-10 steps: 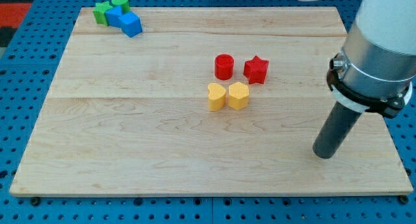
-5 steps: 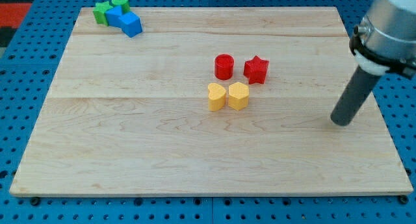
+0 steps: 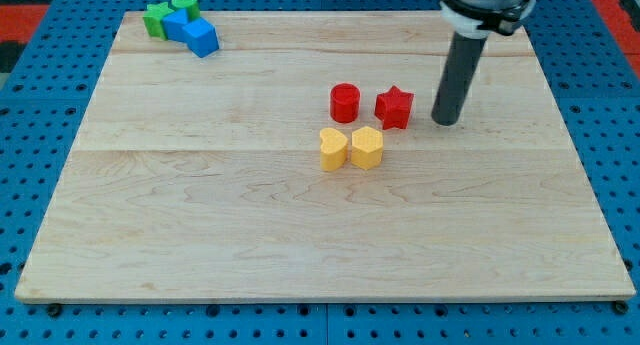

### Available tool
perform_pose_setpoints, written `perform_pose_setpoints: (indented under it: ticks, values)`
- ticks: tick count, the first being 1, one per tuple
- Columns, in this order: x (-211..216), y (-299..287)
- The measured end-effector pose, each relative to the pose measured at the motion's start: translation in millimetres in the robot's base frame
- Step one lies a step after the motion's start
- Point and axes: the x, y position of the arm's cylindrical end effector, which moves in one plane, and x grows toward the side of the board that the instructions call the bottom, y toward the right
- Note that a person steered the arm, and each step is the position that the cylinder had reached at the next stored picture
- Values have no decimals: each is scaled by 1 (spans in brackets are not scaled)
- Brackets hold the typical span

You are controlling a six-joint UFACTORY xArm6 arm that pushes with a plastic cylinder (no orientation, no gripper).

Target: Slide the red star towards the red circle

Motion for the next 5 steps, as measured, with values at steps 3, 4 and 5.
perform_pose_setpoints:
  ticks: [3,4,5]
  values:
    - [-24,-51]
    - [-26,-64]
    - [-9,-65]
